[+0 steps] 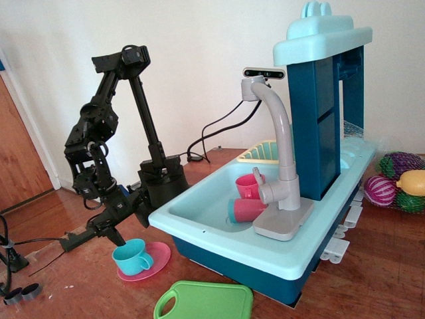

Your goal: Put cup from anywhere into sink

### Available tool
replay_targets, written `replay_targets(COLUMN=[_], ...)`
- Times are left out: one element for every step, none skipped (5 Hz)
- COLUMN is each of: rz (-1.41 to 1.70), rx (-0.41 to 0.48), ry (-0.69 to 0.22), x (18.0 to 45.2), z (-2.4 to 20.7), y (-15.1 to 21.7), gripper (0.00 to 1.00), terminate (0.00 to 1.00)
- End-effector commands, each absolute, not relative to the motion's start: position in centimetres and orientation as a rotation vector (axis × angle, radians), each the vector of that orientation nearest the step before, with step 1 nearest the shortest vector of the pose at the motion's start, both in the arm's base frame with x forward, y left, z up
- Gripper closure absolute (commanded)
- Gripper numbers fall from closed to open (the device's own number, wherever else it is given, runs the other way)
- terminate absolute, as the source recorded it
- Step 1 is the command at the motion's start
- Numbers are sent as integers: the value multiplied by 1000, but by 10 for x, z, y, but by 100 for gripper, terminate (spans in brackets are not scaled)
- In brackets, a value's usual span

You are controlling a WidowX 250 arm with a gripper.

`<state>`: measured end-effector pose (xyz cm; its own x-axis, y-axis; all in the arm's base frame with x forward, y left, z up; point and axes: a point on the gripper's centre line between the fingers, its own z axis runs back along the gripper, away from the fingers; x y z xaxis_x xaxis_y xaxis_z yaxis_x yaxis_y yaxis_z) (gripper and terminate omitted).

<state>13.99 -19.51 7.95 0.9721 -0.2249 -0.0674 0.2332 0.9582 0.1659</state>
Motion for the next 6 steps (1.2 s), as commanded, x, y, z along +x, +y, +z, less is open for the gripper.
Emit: replay_targets(rz=[-232, -222, -213, -232, -238, -223], rx=[174, 172, 164, 155, 152, 177], ry=[48, 50, 60, 91, 98, 88], x=[140, 144, 147, 152, 154, 151], z=[79, 70, 54, 42, 39, 46], y=[-195, -202, -205, -207, -209, -206], gripper=[0, 0, 0, 0, 0, 100], terminate=[0, 0, 0, 0, 0, 0])
